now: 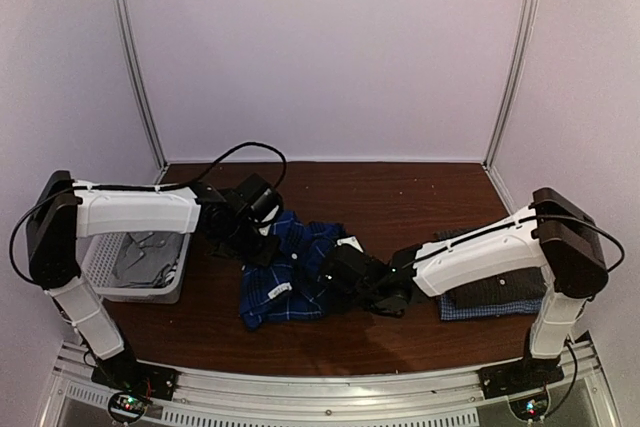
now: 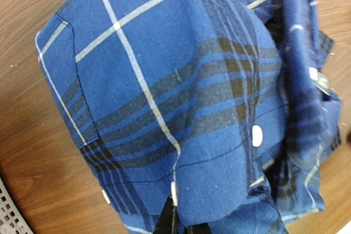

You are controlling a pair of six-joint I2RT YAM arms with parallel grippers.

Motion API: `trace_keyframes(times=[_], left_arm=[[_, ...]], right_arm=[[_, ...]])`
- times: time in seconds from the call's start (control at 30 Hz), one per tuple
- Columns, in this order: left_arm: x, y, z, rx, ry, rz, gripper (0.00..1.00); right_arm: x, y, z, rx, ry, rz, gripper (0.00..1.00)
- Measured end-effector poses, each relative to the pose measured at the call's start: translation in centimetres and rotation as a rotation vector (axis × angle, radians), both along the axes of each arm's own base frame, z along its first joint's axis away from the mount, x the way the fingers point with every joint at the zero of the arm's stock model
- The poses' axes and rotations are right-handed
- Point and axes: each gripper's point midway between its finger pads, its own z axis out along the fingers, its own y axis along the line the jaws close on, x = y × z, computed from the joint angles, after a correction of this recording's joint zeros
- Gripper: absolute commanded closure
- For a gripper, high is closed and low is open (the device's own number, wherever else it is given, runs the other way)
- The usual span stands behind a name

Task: Fold and stack the long sleeve shirts
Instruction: Flatten out the crumpled shirt at the center of the board.

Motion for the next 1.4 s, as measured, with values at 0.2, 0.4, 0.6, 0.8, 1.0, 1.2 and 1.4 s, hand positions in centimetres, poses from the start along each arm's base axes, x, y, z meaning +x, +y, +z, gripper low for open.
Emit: trace_keyframes(times=[0.2,0.4,0.6,0.8,1.0,1.2,1.4], left_arm=[[-1.5,0.0,2.5,-0.118,0.012,0.019,1.0],[-4.5,0.4,2.8,-0.297,0.083,0.082,1.0],[-5.8,1.6,2.1,-0.356,0.112,0.17,1.0],[-5.8,1.7,2.8,-0.41,0.106,0.21,1.0],[-5.8,1.6,2.7,-0.423,0.111,0.227,1.0],[-5.9,1.7,2.5,-0.426,0.113,0.231,1.0],[-5.9,1.7,2.5,-0.426,0.112,0.23,1.0]], right_arm=[[6.4,-4.7,2.5,0.046,-0.023,-0.126,1.0],[13.3,-8.8,4.5,0.077,-0.038,-0.22,0.91],[12.0,-4.4,6.6,0.112,-0.058,-0.082,0.61],[3.3,0.6,4.9,0.078,-0.028,0.112,0.36],[-2.1,3.1,4.9,0.056,-0.054,0.191,0.21],[-4.1,4.0,4.1,0.026,-0.073,0.208,0.18],[-4.5,4.4,1.2,-0.043,-0.051,0.21,0.23]])
